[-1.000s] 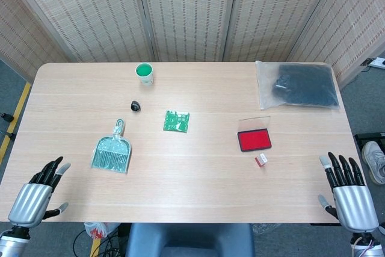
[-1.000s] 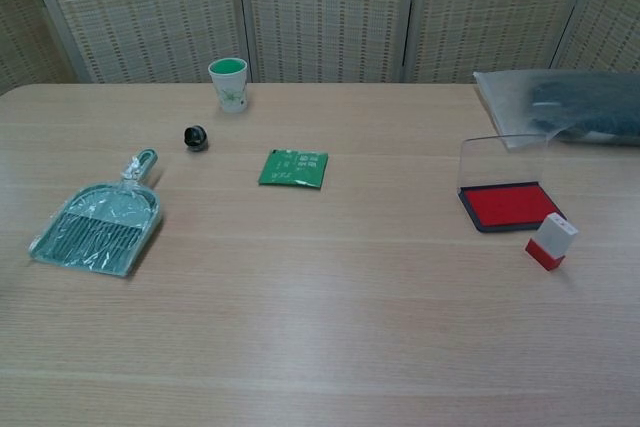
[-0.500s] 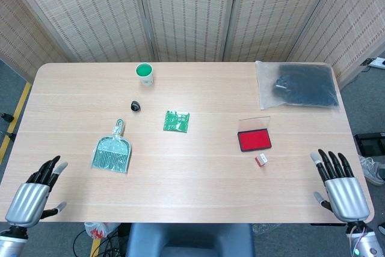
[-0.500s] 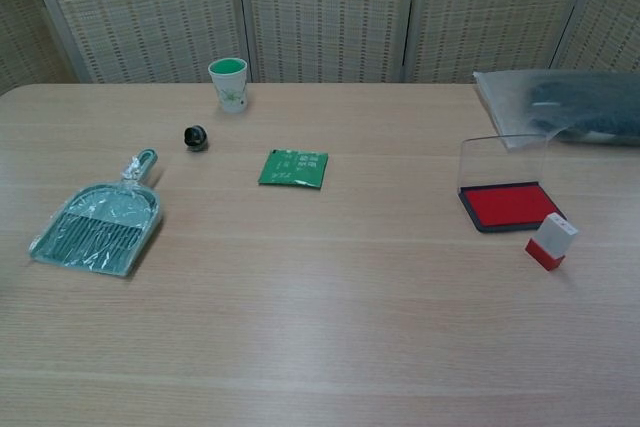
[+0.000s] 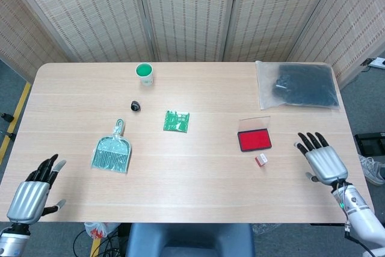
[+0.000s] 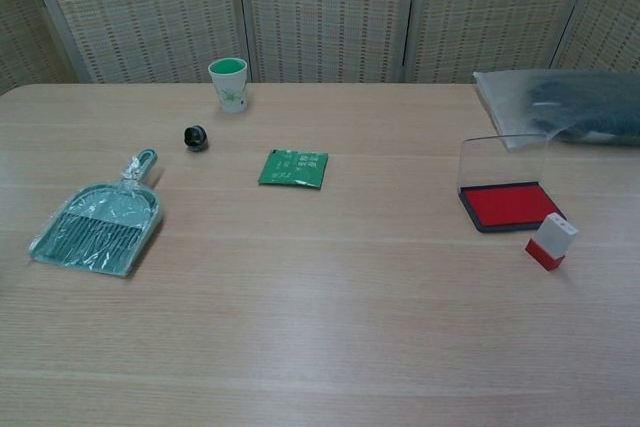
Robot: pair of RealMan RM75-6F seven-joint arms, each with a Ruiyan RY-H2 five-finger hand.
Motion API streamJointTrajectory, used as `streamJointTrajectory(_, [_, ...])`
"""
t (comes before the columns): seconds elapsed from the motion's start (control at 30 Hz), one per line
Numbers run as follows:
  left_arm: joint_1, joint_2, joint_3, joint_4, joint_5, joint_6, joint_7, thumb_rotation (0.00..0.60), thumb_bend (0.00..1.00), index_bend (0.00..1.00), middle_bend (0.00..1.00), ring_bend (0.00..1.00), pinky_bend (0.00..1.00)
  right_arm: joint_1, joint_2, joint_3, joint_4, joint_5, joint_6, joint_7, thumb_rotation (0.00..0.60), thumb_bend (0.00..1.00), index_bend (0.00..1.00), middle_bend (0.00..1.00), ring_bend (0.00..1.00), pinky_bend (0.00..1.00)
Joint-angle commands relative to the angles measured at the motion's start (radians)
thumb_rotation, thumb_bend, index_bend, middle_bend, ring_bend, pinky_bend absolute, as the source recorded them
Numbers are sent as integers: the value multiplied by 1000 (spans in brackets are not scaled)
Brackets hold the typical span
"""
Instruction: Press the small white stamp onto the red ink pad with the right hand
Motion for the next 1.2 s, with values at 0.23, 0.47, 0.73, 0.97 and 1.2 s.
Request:
streamJointTrajectory(0.23, [-1, -19, -7, 2, -42, -15, 45, 600, 200, 122, 36, 95, 282, 131, -83, -11, 140, -38, -117, 174, 600, 214, 167, 0, 0, 0])
streamJointTrajectory(0.47, [6, -12, -4, -5, -40, 0, 40, 600, 200, 122, 36, 95, 282, 189, -140, -41, 185, -77, -159, 187, 600, 214, 167, 0, 0, 0])
streamJointTrajectory(0.73, [5, -16, -4, -4, -52, -5, 51, 600, 200, 122, 36, 95, 282, 214, -191, -73, 253, -129, -128, 242, 600, 214, 167, 0, 0, 0])
streamJointTrajectory(0.97, [3, -22, -9, -2, -72, -12, 60, 600, 200, 122, 36, 95, 282, 242, -233, -98, 324, -166, -117, 291, 600, 214, 198, 0, 0, 0])
streamJointTrajectory(1.2, [6, -20, -9, -4, -77, -9, 60, 600, 200, 122, 36, 95, 282, 261, -278, -123, 380, -207, -79, 350, 600, 214, 250, 0, 0, 0])
